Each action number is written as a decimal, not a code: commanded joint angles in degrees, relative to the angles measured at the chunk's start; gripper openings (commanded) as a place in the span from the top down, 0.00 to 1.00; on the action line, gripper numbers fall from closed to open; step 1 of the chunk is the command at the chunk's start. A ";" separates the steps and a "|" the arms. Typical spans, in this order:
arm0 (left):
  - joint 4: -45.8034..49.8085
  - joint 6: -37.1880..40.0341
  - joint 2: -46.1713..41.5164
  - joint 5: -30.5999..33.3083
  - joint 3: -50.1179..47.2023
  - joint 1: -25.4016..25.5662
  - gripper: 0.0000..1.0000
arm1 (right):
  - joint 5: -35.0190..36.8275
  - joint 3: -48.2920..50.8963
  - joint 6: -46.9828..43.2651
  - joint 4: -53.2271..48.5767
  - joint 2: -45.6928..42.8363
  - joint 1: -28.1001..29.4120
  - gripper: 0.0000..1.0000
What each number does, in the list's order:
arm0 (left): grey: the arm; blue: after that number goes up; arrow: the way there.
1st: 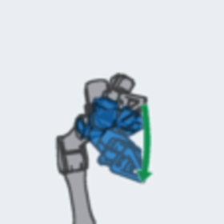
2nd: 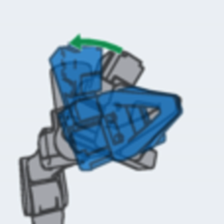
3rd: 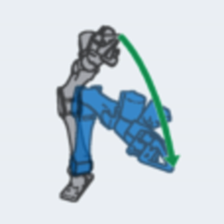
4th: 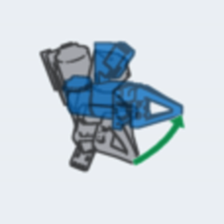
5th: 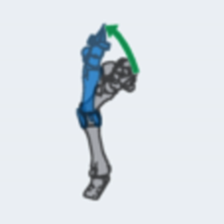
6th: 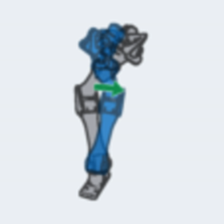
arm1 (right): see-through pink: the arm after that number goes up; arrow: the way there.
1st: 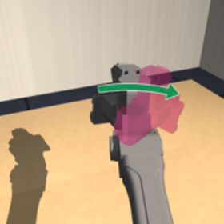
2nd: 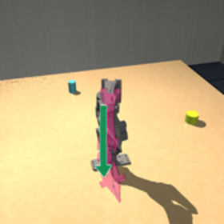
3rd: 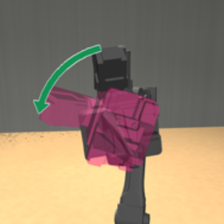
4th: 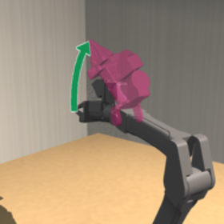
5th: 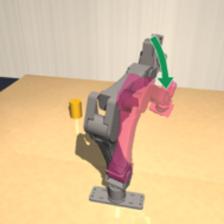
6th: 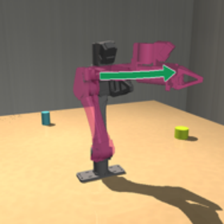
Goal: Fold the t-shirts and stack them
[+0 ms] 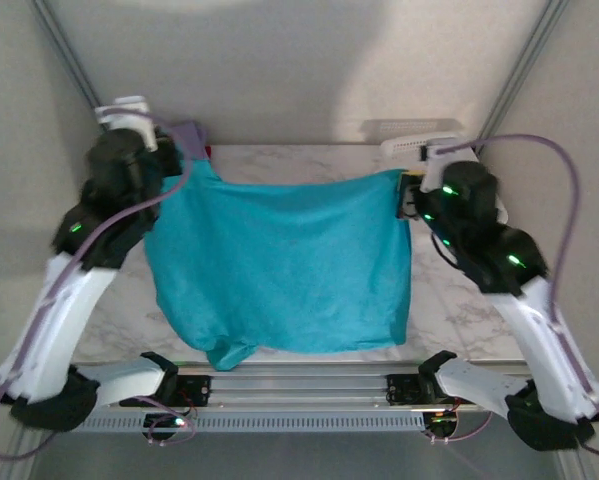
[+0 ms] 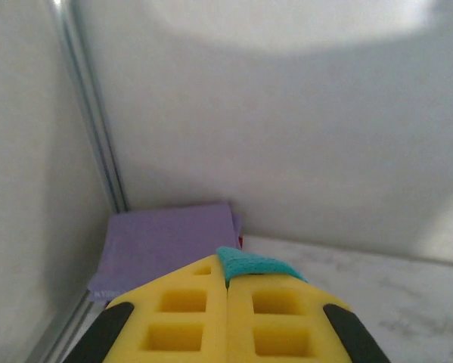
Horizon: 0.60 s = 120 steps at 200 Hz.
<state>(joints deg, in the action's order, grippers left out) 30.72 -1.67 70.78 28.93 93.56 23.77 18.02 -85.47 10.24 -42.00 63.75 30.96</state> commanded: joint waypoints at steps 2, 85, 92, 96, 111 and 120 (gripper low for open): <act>-9.12 0.02 8.93 -8.26 -4.16 -5.01 1.00 | -0.18 4.95 2.33 7.49 9.25 -5.15 1.00; 1.42 -0.82 72.51 -17.90 46.41 -11.63 1.00 | -4.85 -31.62 1.43 -7.82 61.98 -13.52 0.89; 3.45 -1.76 77.10 -18.24 54.11 -12.23 0.97 | -4.56 -35.85 0.71 -9.26 64.55 -13.47 0.74; 2.97 -2.64 77.76 -19.00 55.59 -12.63 0.84 | -4.73 -37.95 0.16 -9.81 65.75 -13.48 0.66; -2.75 -5.99 76.18 -21.14 50.50 -14.21 0.75 | -3.27 -44.33 -0.23 -11.42 68.59 -13.47 0.53; -3.12 -7.25 76.16 -20.48 50.93 -14.60 0.44 | -3.47 -47.81 -0.31 -12.55 69.50 -13.40 0.44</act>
<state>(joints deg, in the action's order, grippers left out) 28.21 -3.88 149.18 9.93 141.29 11.73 13.30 -123.66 11.42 -48.03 132.60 17.26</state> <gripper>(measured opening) 0.265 0.478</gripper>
